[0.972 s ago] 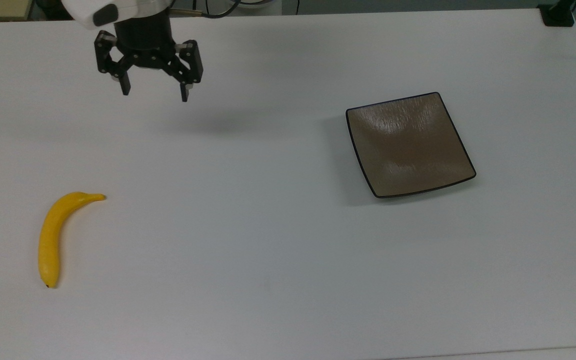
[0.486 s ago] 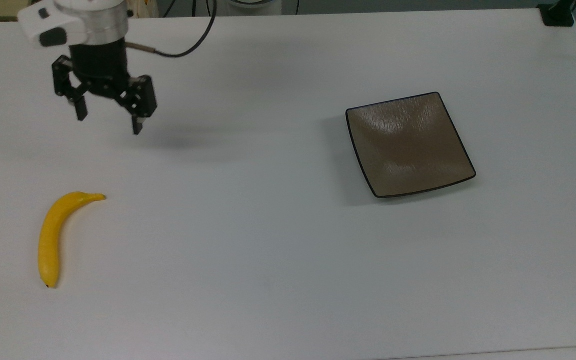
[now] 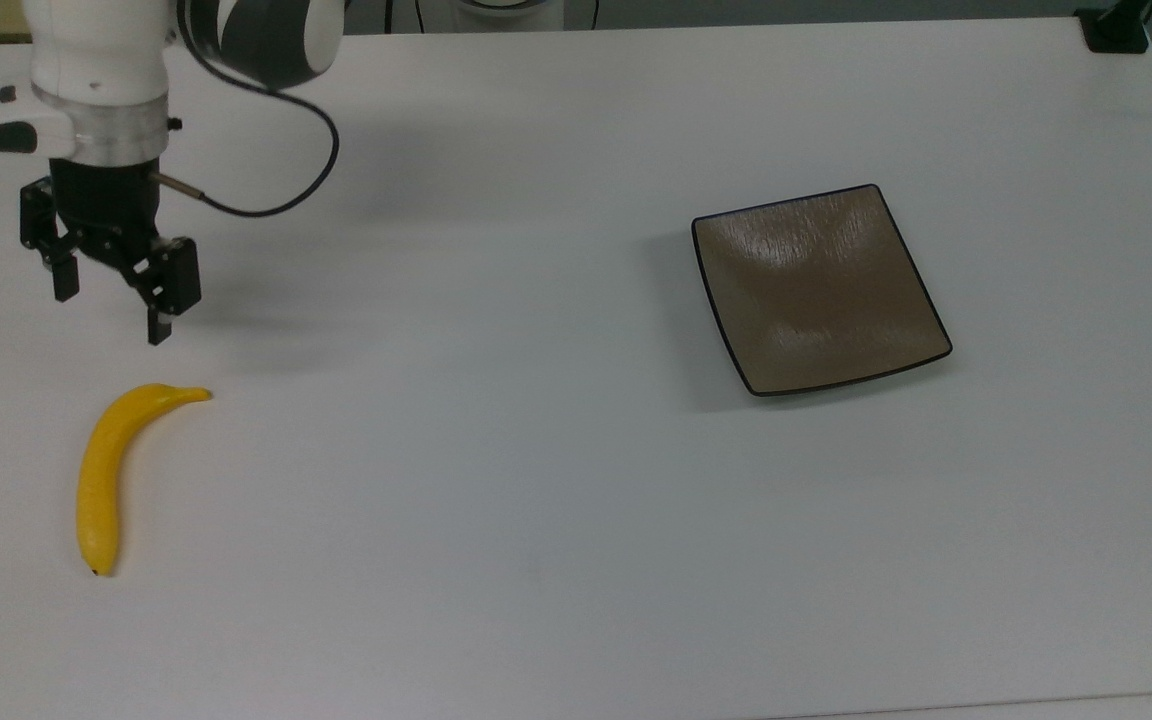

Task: Bananas placed on a ceramic plate
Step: 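Move the open gripper over the yellow banana, then lower the gripper and close it on the banana's stem end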

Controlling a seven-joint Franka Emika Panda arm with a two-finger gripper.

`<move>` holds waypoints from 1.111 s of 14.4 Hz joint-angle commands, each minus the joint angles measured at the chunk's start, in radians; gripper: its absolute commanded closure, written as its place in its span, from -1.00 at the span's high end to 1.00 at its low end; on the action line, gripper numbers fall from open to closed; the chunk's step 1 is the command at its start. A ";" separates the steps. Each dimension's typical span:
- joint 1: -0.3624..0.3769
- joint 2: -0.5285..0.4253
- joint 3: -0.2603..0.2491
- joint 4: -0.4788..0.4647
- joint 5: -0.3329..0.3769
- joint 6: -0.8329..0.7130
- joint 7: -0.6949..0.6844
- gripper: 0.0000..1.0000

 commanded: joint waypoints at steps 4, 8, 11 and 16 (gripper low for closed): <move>-0.011 0.180 -0.012 0.103 0.006 0.159 0.084 1.00; -0.022 0.281 -0.012 0.202 0.004 0.165 0.112 1.00; -0.019 0.353 -0.012 0.261 0.004 0.185 0.127 1.00; -0.016 0.413 -0.012 0.295 0.000 0.188 0.150 1.00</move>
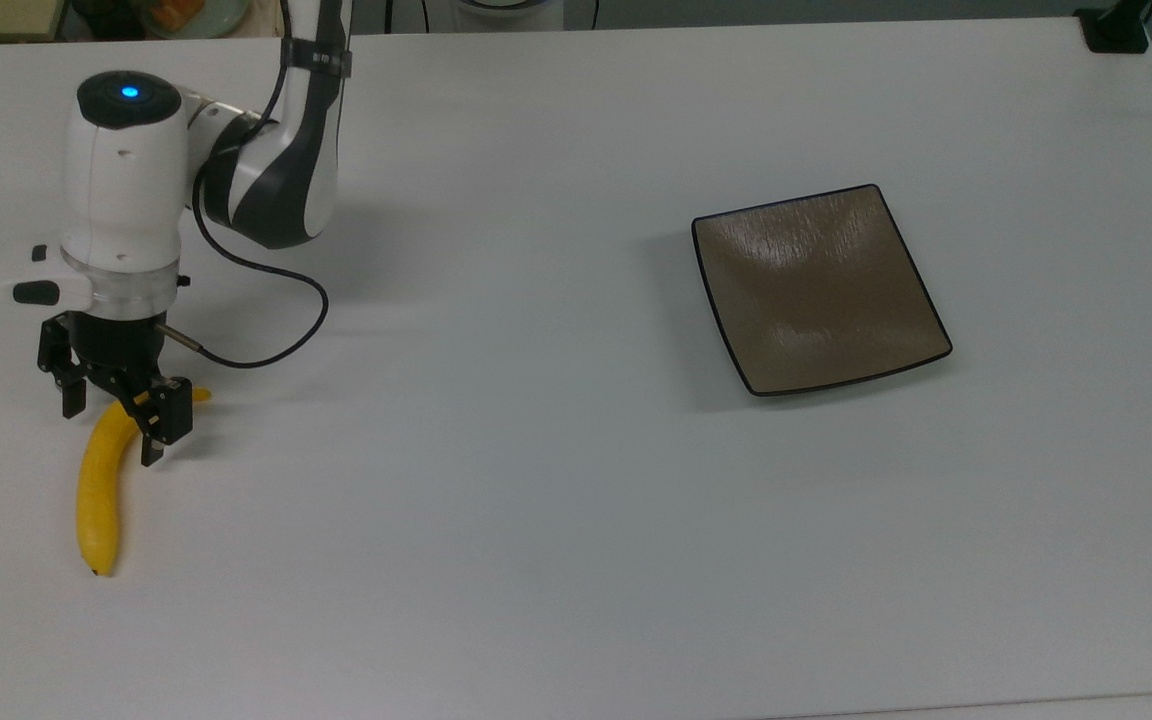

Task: Bananas placed on a ceramic plate
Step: 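Lower the gripper and close it on the banana's stem end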

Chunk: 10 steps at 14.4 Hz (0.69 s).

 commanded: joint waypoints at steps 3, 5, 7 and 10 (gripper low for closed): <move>0.007 0.048 -0.007 0.052 0.001 0.041 0.066 -0.02; 0.004 0.047 -0.005 0.053 0.003 0.041 0.073 -0.61; 0.004 0.047 -0.005 0.052 -0.009 0.042 0.067 -0.73; 0.002 0.045 -0.005 0.050 -0.011 0.041 0.063 -0.74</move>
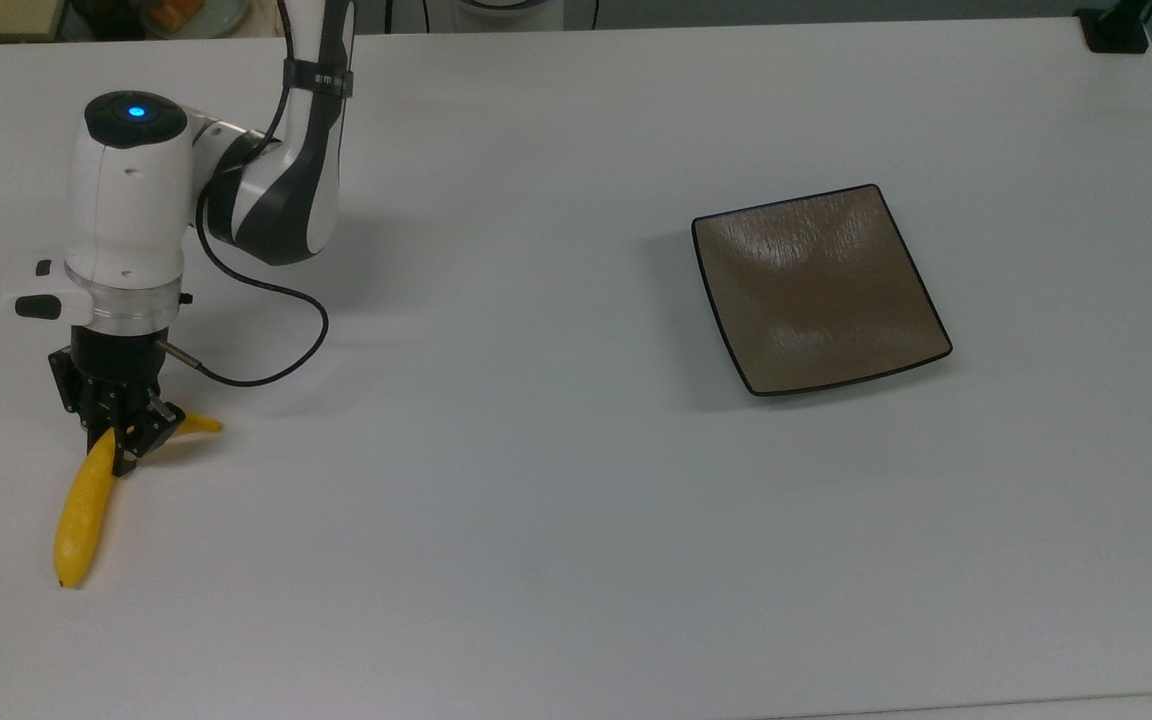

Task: Bananas placed on a ceramic plate
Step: 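Lower the gripper and close it on the banana's stem end, then lift the banana and carry it toward the brown square plate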

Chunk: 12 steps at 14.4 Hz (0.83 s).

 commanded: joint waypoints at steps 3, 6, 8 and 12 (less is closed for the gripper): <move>-0.001 -0.016 -0.005 0.002 -0.009 0.021 0.013 -0.75; -0.007 -0.088 -0.004 -0.023 -0.007 0.004 0.011 -0.74; -0.010 -0.136 -0.004 -0.057 -0.010 -0.037 0.002 -0.74; -0.002 -0.220 0.009 -0.106 -0.009 -0.187 -0.082 -0.67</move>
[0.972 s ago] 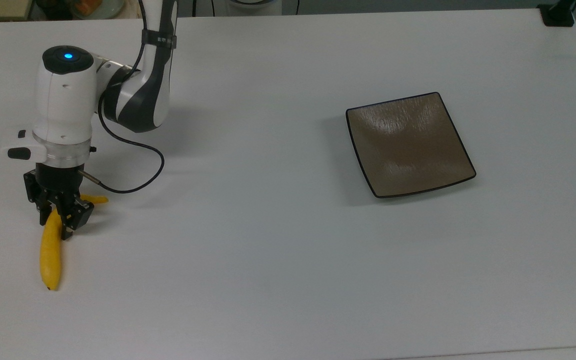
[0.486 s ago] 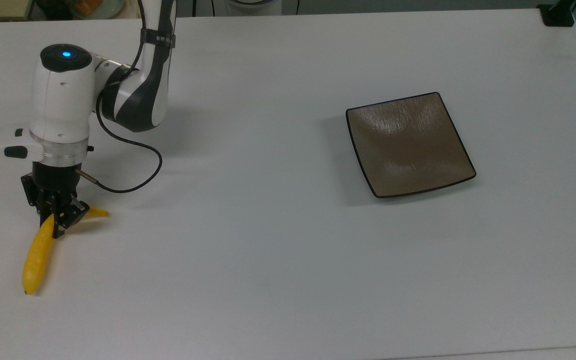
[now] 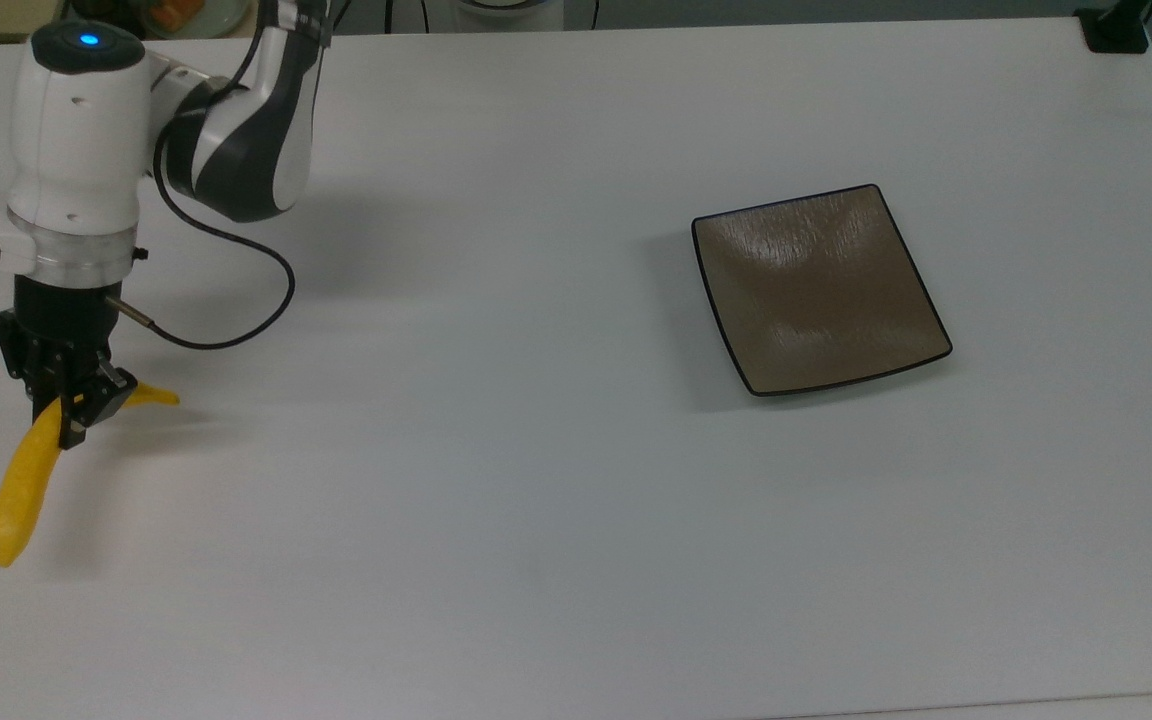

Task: Bananas placed on a ceramic plate
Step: 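Lift the banana and carry it toward the brown square plate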

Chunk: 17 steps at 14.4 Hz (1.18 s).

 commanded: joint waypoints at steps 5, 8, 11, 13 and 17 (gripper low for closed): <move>0.024 -0.252 0.046 -0.177 -0.007 -0.293 -0.076 -0.70; 0.040 -0.312 0.099 -0.172 -0.006 -0.440 -0.065 -0.69; 0.033 -0.372 0.181 -0.172 0.003 -0.604 -0.064 -0.69; 0.040 -0.382 0.230 -0.171 0.007 -0.660 -0.061 -0.70; 0.040 -0.390 0.343 -0.175 0.007 -0.703 0.003 -0.73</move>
